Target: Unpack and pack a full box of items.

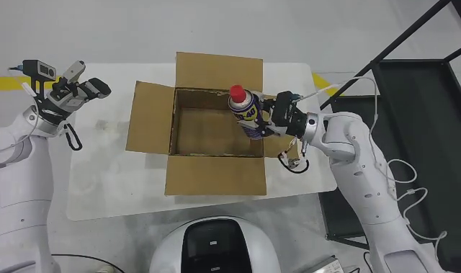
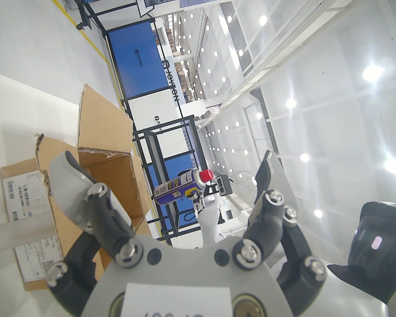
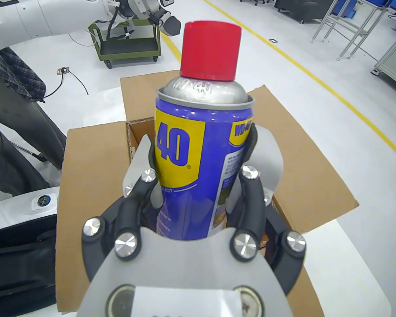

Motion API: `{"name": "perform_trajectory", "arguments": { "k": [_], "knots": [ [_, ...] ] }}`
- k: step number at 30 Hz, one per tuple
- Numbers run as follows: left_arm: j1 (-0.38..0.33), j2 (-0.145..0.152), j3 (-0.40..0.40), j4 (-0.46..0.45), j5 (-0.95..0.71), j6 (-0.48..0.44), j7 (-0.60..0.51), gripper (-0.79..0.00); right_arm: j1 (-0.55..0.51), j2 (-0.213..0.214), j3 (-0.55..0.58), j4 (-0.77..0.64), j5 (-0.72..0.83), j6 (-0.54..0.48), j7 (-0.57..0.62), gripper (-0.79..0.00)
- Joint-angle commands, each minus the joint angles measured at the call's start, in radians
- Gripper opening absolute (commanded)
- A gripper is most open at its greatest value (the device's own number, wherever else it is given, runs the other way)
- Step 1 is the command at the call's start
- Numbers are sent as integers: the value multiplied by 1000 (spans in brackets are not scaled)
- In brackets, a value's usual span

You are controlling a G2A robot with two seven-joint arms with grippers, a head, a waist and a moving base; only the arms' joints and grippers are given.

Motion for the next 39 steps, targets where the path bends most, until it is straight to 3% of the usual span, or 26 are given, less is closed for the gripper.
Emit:
{"name": "perform_trajectory", "arguments": {
  "k": [1, 3, 8, 14, 18, 39],
  "knots": [
    [0, 0, 0, 0, 0, 0, 0, 0, -13, 1, 18, 2, 6, 17, -43, -785],
    [0, 0, 0, 0, 0, 0, 0, 0, -45, 5, 61, 13, 7, 4, -120, -785],
    [0, 0, 0, 0, 0, 0, 0, 0, -205, 11, 230, 58, -6, 6, -444, -785],
    [0, 0, 0, 0, 0, 0, 0, 0, -410, 7, 377, 129, -174, 164, -795, -785],
    [0, 0, 0, 0, 0, 0, 0, 0, -479, 1, 389, 212, -224, 239, -908, -785],
    [0, 0, 0, 0, 0, 0, 0, 0, -482, -4, 376, 253, -185, 250, -920, -785]
  ]
}}
